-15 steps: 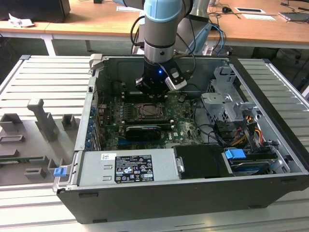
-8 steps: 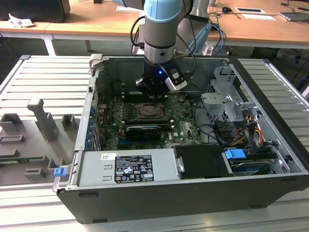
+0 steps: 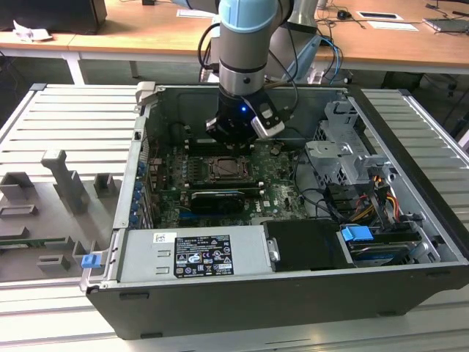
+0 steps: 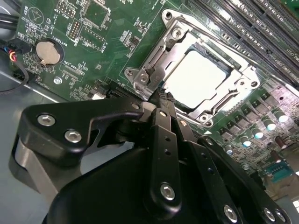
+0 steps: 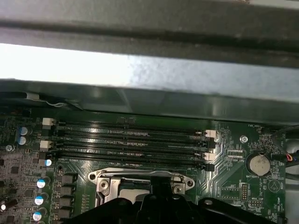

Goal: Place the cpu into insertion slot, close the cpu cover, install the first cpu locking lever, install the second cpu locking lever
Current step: 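Install the second cpu locking lever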

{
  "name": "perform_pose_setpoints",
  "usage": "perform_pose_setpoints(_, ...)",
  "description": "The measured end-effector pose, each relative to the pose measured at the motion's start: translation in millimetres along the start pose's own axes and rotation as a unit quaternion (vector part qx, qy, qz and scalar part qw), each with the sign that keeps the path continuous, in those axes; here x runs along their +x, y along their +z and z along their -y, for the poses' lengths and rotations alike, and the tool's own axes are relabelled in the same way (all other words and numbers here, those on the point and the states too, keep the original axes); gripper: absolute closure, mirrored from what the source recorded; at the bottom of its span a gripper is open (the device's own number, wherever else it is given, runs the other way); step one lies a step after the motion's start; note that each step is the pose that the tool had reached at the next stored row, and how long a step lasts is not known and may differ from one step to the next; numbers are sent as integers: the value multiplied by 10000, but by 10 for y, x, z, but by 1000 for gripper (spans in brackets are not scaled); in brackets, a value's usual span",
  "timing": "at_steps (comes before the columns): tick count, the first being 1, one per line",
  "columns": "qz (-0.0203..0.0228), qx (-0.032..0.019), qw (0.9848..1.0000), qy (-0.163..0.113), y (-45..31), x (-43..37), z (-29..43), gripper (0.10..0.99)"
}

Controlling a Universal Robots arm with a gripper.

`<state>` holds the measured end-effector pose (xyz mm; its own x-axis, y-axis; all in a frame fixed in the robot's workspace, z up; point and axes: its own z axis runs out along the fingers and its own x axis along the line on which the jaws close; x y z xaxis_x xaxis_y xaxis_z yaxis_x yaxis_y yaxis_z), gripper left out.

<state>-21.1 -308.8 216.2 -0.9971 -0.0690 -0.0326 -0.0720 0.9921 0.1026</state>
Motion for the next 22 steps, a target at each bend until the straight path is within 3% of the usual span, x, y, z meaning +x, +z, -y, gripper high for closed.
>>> perform_pose_setpoints(10,0,0,10000,0,-8,5,74,980)
perform_pose_setpoints(22,0,0,10000,0,-10,7,99,980)
